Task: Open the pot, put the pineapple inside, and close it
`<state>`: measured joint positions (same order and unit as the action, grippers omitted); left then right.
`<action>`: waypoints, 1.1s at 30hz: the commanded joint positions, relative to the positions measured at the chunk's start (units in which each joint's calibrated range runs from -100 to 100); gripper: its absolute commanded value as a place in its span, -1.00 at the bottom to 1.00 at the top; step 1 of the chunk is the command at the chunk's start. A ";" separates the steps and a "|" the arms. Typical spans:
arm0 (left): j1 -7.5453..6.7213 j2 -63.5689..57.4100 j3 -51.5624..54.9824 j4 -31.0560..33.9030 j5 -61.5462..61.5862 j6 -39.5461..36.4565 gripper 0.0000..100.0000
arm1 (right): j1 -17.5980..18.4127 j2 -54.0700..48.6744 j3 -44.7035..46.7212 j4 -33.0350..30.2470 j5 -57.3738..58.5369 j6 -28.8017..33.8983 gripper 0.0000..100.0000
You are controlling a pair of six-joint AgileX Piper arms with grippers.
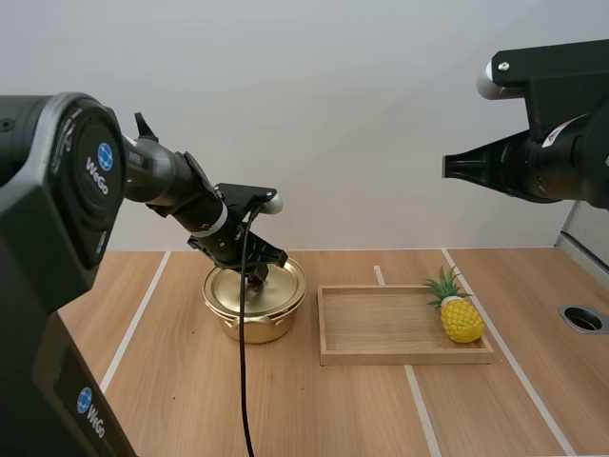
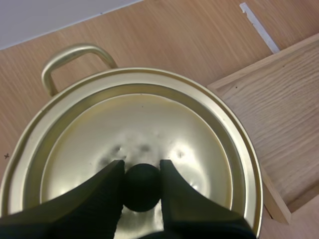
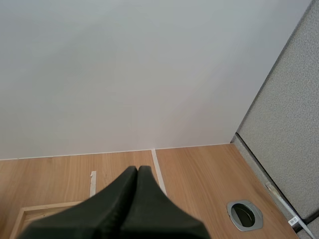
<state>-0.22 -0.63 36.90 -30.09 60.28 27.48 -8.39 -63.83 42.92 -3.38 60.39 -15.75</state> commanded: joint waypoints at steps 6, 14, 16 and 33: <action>-0.18 -11.15 0.30 -5.81 -18.78 -0.49 -1.00 | -0.23 -0.20 -0.45 0.09 -0.54 -0.14 -1.00; -0.18 -24.90 0.03 -7.91 -34.93 -0.49 -1.00 | -0.23 -0.20 -0.45 2.40 -3.01 -0.25 -1.00; -0.18 -27.75 0.03 -8.53 -37.75 -0.49 -1.00 | -0.23 -0.20 -0.45 3.89 -3.01 -0.25 -1.00; -0.18 -50.31 0.03 -9.04 -48.34 -0.88 -1.00 | -0.23 -0.20 -0.45 11.09 -3.64 -6.66 -1.00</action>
<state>-0.22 -48.58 37.32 -37.75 14.85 27.17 -8.39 -63.83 42.92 5.27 58.24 -19.24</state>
